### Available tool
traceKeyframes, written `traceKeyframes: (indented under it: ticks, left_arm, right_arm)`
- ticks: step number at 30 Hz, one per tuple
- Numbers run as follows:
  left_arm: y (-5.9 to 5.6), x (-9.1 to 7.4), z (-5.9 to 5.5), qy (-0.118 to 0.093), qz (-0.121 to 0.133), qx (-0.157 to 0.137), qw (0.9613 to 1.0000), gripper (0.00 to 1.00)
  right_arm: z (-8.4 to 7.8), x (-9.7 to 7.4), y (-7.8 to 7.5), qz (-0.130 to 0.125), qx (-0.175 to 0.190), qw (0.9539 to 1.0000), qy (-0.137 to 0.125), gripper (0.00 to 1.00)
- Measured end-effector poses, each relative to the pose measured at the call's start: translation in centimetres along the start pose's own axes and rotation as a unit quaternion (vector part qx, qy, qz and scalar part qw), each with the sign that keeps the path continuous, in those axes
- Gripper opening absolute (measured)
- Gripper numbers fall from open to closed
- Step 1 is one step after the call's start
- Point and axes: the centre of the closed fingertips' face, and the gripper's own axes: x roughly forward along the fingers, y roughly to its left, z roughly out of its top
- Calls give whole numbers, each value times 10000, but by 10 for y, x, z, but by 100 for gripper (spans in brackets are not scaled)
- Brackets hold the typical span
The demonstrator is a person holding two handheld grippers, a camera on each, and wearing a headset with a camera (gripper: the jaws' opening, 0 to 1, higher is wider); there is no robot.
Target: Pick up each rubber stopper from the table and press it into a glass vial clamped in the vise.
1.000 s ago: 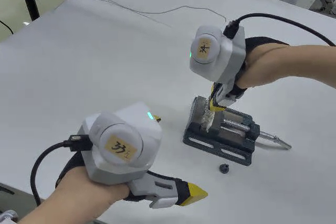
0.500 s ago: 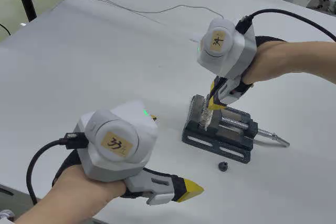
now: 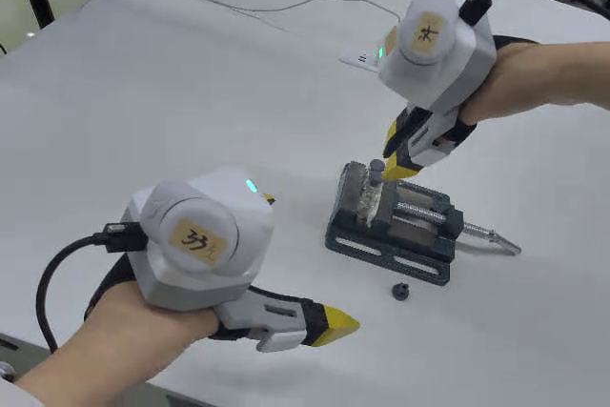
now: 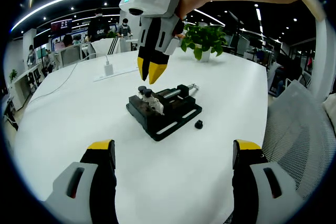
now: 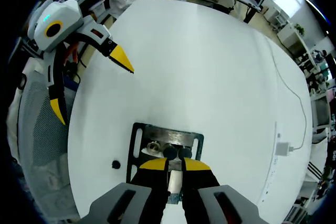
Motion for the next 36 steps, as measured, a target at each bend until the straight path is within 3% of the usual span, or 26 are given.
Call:
traceKeyframes:
  ticks: [1, 5, 8, 22, 27, 30, 36]
  left_arm:
    - [2, 0, 0, -9, 21, -7, 10000, 91]
    - [5, 0, 0, 9, 38, -23, 10000, 91]
    - [10, 0, -1, 25, 74, -50, 10000, 90]
    - [13, 4, -7, 109, 42, -123, 9999, 89]
    - [13, 6, -8, 125, 13, -125, 9998, 89]
    - [13, 7, -8, 121, 3, -141, 9998, 88]
    - [11, 8, -12, 165, -26, -194, 9997, 88]
  right_arm:
    - [2, 1, 6, 215, 80, 9997, -96, 5]
    - [-1, 7, -1, 156, 58, 9998, -56, 1]
    - [-1, 12, 7, 372, 184, 9991, -125, 2]
    - [3, 14, 8, 464, 293, 9983, -217, 0]
    - [8, 14, 1, 390, 376, 9979, -344, 0]
    - [3, 19, 1, 455, 326, 9982, -217, 0]
    - [3, 16, 5, 476, 246, 9983, -233, 0]
